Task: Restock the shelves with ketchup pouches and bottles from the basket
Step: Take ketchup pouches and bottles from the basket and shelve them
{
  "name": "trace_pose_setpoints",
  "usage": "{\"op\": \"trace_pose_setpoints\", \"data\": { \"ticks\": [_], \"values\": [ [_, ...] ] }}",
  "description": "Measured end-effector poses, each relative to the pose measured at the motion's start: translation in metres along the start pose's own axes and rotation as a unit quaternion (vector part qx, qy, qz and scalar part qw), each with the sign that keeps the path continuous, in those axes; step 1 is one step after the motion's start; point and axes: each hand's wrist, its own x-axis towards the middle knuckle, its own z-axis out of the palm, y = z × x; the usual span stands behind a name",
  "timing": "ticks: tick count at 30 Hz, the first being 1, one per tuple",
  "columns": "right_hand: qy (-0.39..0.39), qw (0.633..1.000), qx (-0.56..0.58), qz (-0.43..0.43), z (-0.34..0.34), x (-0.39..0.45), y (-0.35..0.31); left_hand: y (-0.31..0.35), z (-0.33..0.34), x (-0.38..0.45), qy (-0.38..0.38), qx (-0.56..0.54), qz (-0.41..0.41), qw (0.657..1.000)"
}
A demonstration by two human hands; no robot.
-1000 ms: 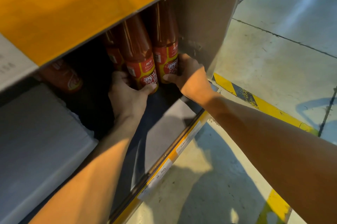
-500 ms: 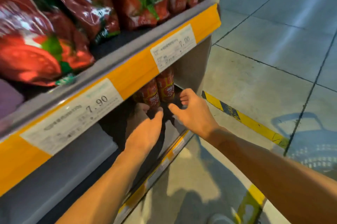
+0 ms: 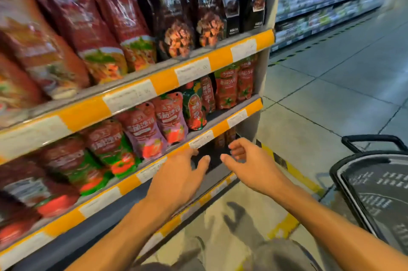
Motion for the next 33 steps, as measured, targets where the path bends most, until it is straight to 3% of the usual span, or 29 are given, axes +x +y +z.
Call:
{"op": "trace_pose_setpoints", "data": {
  "ticks": [5, 10, 14, 18, 24, 33],
  "values": [
    [-0.040, 0.996, 0.017, -0.073, -0.006, -0.058, -0.104, -0.003, -0.087, -0.073, 0.094, -0.055, -0.019, 0.994],
    [-0.102, 0.984, 0.039, -0.144, 0.010, -0.115, -0.187, -0.027, -0.149, -0.156, 0.190, -0.099, -0.088, 0.973],
    [-0.146, 0.966, 0.057, -0.206, 0.049, -0.157, -0.242, -0.064, -0.183, -0.238, 0.273, -0.127, -0.151, 0.941],
    [-0.233, 0.932, 0.059, -0.271, 0.108, -0.205, -0.293, -0.103, -0.201, -0.323, 0.330, -0.073, -0.236, 0.911],
    [-0.346, 0.866, 0.032, -0.360, 0.196, -0.286, -0.347, -0.156, -0.207, -0.452, 0.388, -0.036, -0.375, 0.841],
    [-0.471, 0.776, -0.012, -0.420, 0.291, -0.394, -0.378, -0.199, -0.172, -0.603, 0.427, -0.027, -0.530, 0.732]
  ]
}}
